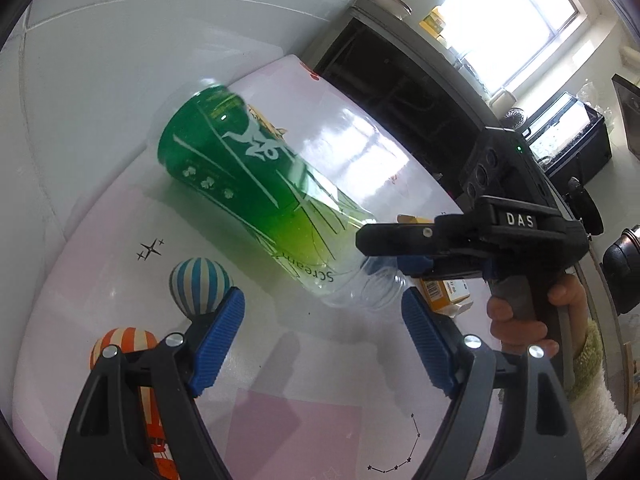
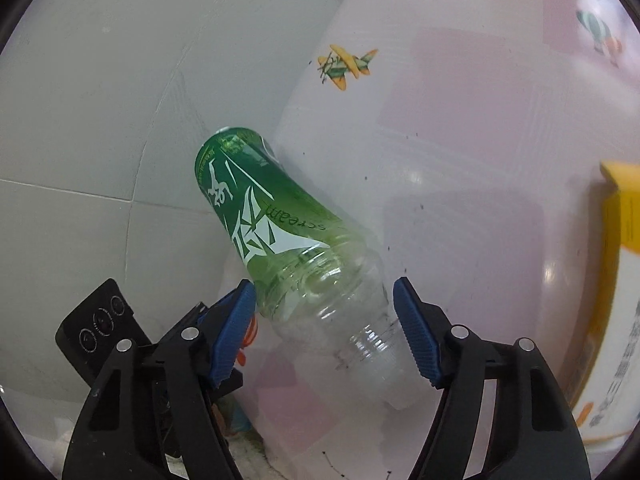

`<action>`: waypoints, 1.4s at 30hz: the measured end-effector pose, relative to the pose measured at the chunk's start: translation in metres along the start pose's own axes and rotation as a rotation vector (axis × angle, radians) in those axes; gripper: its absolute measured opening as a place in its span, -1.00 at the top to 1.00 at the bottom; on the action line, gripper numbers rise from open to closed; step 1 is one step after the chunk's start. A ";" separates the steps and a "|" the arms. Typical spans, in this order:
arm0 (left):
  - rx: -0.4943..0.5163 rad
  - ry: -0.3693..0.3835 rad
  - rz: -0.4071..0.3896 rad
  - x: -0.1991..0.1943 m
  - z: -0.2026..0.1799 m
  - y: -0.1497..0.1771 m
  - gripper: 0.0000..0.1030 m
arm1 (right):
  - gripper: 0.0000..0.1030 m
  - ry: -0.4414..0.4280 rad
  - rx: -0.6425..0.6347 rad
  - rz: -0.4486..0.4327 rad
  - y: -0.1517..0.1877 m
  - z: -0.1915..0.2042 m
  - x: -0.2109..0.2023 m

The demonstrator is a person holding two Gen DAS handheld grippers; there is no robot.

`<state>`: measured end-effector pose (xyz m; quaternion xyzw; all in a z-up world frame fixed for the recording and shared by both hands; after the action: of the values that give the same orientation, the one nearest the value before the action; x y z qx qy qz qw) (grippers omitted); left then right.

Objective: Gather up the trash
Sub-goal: 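Grasp the green-labelled bottle with the left gripper while the right gripper grasps the orange-white medicine box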

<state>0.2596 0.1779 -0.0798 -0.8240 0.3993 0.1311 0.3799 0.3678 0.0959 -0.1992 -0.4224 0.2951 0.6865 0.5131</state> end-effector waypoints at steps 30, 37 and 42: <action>0.173 0.178 0.280 -0.011 -0.091 0.113 -0.52 | -0.54 0.016 0.348 -0.406 0.142 -0.050 -0.101; 0.110 0.136 0.264 -0.012 -0.076 0.113 -0.53 | -0.74 0.431 0.116 -0.456 0.056 -0.083 -0.117; 0.081 0.106 0.252 -0.004 -0.069 0.107 -0.53 | -0.74 0.574 0.024 -0.374 0.018 -0.112 -0.085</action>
<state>0.1695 0.0880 -0.0867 -0.7571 0.5240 0.1180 0.3719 0.3914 -0.0424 -0.1770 -0.6391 0.3528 0.4303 0.5310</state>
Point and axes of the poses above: each gripper's, at about its wrist camera, not at the fingertips, and x roughly the way its jaws point, z to its left, y to its underside, the point moved 10 cm from there along x, roughly the way its jaws point, and after that the axes turned 14 degrees about y, right-handed, at the moved point
